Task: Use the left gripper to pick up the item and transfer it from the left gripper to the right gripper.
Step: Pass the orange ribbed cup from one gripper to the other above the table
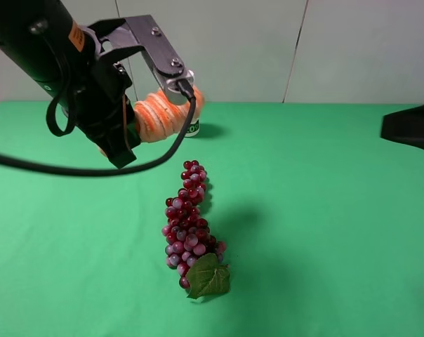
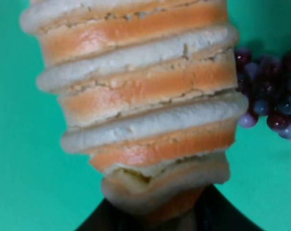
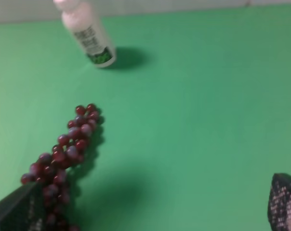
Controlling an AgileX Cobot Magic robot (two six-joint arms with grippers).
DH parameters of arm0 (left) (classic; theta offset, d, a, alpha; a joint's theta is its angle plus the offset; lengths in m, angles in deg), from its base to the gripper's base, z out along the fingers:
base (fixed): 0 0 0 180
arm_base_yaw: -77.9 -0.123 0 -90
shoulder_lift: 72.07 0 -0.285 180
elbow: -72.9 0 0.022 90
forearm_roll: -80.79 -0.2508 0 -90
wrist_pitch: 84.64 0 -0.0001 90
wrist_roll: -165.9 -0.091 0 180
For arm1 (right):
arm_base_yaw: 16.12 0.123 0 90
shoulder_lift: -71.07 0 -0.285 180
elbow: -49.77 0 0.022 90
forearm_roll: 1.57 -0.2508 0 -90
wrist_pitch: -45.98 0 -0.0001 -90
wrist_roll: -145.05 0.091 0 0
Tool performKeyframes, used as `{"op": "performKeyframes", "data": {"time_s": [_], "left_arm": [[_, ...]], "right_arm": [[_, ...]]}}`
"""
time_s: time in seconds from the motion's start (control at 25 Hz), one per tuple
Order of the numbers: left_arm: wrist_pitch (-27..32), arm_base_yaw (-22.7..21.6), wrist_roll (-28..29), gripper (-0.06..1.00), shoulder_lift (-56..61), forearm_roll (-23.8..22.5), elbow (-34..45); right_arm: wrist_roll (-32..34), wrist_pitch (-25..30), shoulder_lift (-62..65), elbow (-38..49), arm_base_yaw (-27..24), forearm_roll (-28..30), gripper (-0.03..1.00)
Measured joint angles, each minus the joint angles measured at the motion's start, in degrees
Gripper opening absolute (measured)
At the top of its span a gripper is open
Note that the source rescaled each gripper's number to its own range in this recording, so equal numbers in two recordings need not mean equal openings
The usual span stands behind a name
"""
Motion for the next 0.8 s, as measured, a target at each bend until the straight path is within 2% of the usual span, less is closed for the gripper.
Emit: {"op": "performKeyframes", "data": {"time_s": [0.24,0.44,0.6,0.8], "left_arm": [[-1.8,0.1,-9.0,0.02,0.0,0.1,0.0],[-2.4,0.3,-13.4,0.02,-2.6,1.5,0.0],[-5.4,2.5,-14.6,0.02,-5.3,1.6,0.0],[-11.0,6.6,-16.3,0.02,-7.0,1.6,0.0]], "right_arm": [[-11.3,-2.0,-8.1,-1.1,1.3,-10.5,1.0],[-21.4,-2.3,-12.5,-1.1,1.3,-20.3,1.0],[-27.7,-2.5,-15.5,-1.1,1.3,-24.9,1.0],[-31.0,-2.9,-19.2,-1.1,1.3,-26.1,1.0]]}}
